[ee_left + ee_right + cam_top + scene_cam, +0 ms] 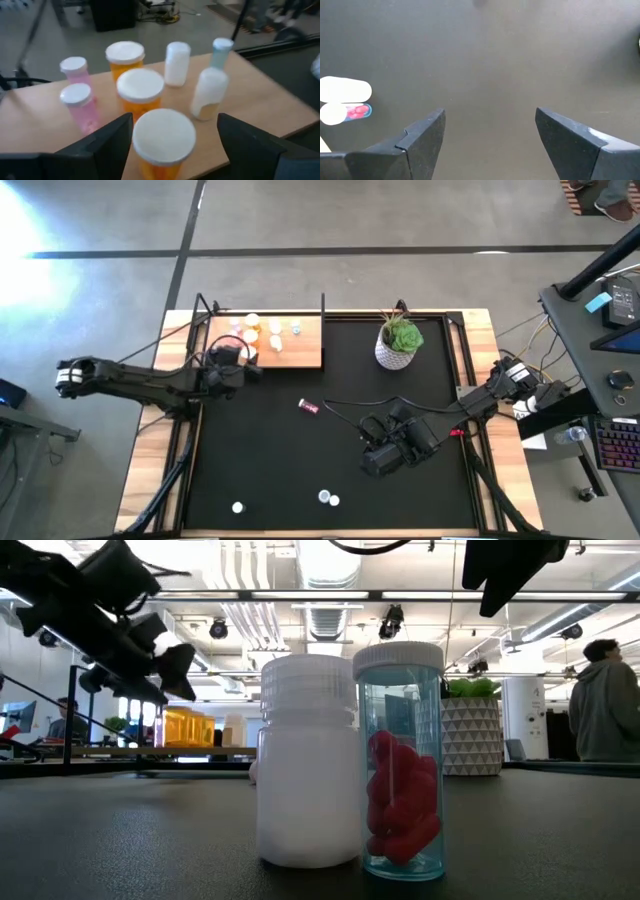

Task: Pick and place medicine bottles onto shelf by color
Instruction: Put the bottom left blue pill bottle on the center of the table

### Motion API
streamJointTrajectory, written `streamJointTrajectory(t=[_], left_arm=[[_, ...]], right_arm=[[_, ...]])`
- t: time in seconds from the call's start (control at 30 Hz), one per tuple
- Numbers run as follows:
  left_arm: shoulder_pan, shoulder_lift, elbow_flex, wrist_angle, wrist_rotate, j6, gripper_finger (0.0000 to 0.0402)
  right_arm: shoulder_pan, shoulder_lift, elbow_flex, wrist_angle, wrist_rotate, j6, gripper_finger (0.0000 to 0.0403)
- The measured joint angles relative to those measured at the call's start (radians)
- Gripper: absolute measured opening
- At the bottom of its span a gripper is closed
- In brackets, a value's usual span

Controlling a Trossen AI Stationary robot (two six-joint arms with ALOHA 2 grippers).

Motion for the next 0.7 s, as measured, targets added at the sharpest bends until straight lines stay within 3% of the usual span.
streamJointTrajectory(t=[0.23,0.47,0.7], left_arm=[[0.0,-0.104,0.065,0.0,0.117,0.108,0.0273],[-0.025,-0.109,0.25,-0.003,0.194,0.315,0.0273],[-0.164,0.005,0.442,-0.144,0.417,0.19,0.0273]], right_arm=[[0.0,0.0,0.0,0.005,0.0,0.0,0.0295],[0.0,0.0,0.0,0.012,0.0,0.0,0.0303],[0.0,0.0,0.0,0.016,0.0,0.0,0.03]])
